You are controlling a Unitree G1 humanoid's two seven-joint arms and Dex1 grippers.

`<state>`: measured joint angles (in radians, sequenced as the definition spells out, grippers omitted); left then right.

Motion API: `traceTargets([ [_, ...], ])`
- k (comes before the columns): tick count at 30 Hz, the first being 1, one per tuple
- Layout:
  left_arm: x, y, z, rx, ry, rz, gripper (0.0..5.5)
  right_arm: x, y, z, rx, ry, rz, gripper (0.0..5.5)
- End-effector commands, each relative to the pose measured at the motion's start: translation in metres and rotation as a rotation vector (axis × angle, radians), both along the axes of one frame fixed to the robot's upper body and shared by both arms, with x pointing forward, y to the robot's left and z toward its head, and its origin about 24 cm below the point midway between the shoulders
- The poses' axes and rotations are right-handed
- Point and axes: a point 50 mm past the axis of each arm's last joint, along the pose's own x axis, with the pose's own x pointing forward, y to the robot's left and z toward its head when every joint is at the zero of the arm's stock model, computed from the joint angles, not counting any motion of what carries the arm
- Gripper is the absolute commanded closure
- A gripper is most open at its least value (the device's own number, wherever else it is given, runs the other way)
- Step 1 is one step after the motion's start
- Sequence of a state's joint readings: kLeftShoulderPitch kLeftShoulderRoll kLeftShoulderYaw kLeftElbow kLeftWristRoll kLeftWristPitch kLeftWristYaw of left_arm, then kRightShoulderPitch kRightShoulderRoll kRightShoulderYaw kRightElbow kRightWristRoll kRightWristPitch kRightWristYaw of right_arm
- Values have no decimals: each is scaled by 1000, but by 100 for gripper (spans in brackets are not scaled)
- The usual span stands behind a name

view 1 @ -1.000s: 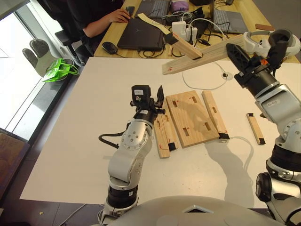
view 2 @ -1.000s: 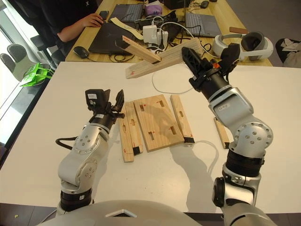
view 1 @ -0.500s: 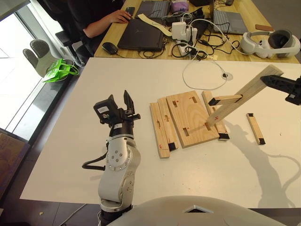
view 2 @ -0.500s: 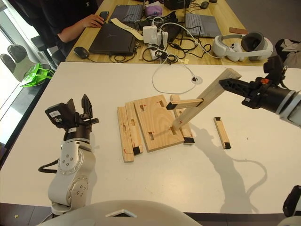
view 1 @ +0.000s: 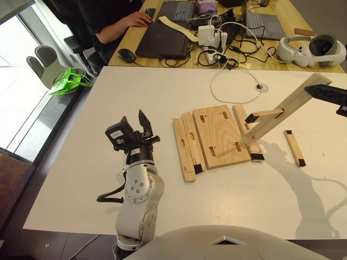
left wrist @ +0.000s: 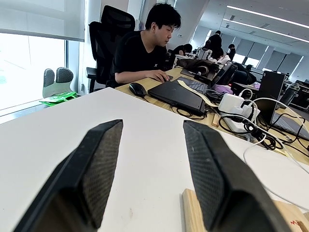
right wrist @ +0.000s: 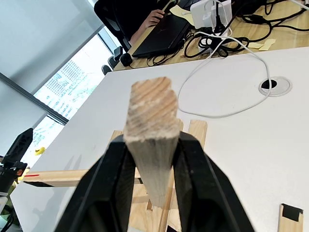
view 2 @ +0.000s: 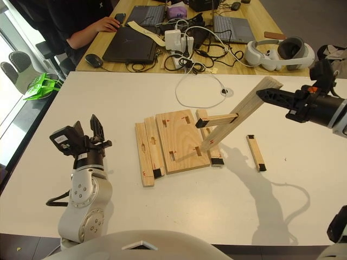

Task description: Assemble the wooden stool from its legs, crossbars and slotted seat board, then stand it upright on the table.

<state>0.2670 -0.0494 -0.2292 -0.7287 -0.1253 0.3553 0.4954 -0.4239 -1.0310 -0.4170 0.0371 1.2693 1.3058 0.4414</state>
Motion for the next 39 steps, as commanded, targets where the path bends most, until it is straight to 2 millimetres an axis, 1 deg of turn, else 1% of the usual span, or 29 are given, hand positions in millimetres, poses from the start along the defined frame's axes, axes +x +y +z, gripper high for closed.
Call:
traceTargets([
  [1, 0, -9, -1, -95, 10, 22, 320, -5, 8, -4, 23, 18, 16, 452],
  [5, -1, -8, -2, -93, 15, 25, 320, -13, 8, -10, 28, 46, 11, 452],
  [10, -2, -8, -2, -96, 16, 25, 320, -17, 6, -15, 4, 52, -15, 452],
  [18, 0, -8, -1, -90, 16, 14, 320, -27, 8, -37, -37, 35, -69, 452],
  [27, 4, -9, 1, -74, 14, -27, 320, -19, 19, -59, -34, -14, -135, 452],
  [30, 4, -9, 1, -71, 17, -31, 320, -21, 16, -62, -60, -18, -157, 452],
  [33, 3, -8, 1, -71, 20, -20, 320, -22, 11, -59, -111, -22, -169, 452],
  [39, 6, -12, 1, -76, 13, -28, 320, -21, 8, -57, -144, -55, -179, 452],
])
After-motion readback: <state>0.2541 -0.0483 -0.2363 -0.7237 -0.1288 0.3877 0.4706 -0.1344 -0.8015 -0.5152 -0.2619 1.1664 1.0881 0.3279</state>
